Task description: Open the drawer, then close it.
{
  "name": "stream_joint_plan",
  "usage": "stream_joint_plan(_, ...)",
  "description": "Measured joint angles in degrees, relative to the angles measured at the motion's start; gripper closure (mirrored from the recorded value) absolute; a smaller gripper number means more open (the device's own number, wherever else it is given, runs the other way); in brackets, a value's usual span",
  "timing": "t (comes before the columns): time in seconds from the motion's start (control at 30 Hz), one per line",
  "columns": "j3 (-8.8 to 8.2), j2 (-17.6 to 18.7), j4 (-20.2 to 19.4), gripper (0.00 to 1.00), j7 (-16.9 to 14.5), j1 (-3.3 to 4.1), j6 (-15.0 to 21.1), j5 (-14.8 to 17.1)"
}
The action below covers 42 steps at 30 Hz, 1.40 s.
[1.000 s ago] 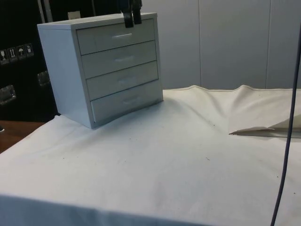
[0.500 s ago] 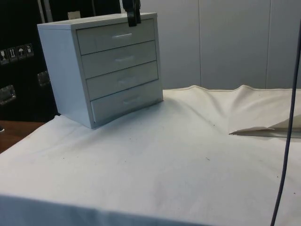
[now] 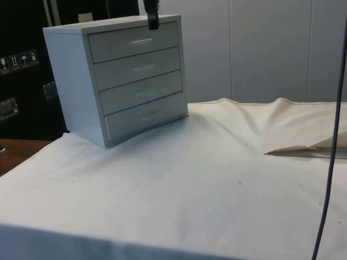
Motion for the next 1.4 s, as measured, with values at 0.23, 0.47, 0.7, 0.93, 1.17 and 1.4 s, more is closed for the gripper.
stream_joint_plan(0.23, -0.46, 0.0, -0.5, 0.0, -2.9, 0.0, 2.3, 0.1)
stream_joint_plan(0.47, -0.52, 0.1, -1.9, 0.0, -5.6, 0.0, 5.6, -0.1)
stream_joint_plan(0.7, -0.52, 0.2, -3.2, 0.0, -7.7, 0.0, 8.3, -0.9)
stream_joint_plan(0.93, -0.52, 0.4, -4.3, 0.0, -9.7, 0.0, 10.6, -1.8)
stream_joint_plan(1.17, -0.52, 0.7, -5.2, 0.0, -11.7, 0.0, 12.6, -2.5)
stream_joint_plan(1.4, -0.52, 1.1, -6.0, 0.0, -14.0, 0.0, 14.7, -3.7)
